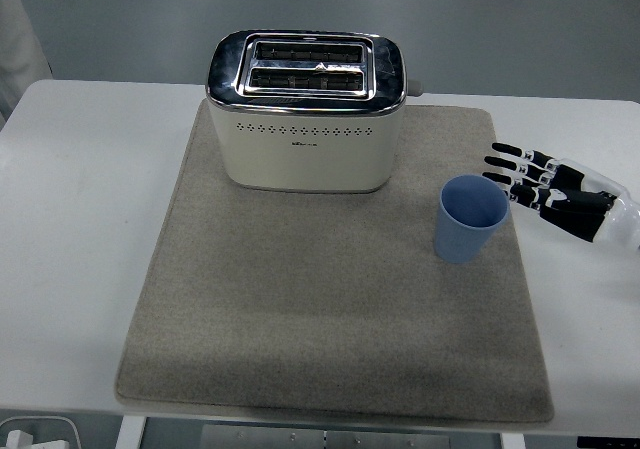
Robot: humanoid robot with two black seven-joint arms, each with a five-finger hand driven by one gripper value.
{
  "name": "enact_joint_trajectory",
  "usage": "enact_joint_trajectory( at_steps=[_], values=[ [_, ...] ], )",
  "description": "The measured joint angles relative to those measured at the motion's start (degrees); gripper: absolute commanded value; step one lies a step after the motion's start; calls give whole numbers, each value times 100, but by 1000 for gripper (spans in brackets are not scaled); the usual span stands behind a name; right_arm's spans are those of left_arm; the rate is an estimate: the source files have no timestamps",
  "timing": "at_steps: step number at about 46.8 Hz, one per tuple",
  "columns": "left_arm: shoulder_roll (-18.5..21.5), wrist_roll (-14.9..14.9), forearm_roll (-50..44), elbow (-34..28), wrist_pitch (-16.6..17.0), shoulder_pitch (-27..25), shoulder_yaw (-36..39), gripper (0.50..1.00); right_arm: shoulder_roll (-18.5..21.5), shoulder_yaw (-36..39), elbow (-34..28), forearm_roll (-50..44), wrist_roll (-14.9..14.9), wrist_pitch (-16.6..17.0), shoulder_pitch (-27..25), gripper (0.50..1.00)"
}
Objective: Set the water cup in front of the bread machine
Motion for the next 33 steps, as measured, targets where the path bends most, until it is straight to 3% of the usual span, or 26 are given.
enact_joint_trajectory(
  at_steps=[33],
  values=[
    [0, 0, 0, 0, 2, 1, 0, 1000, 58, 285, 478, -591, -8, 0, 12, 928]
  ],
)
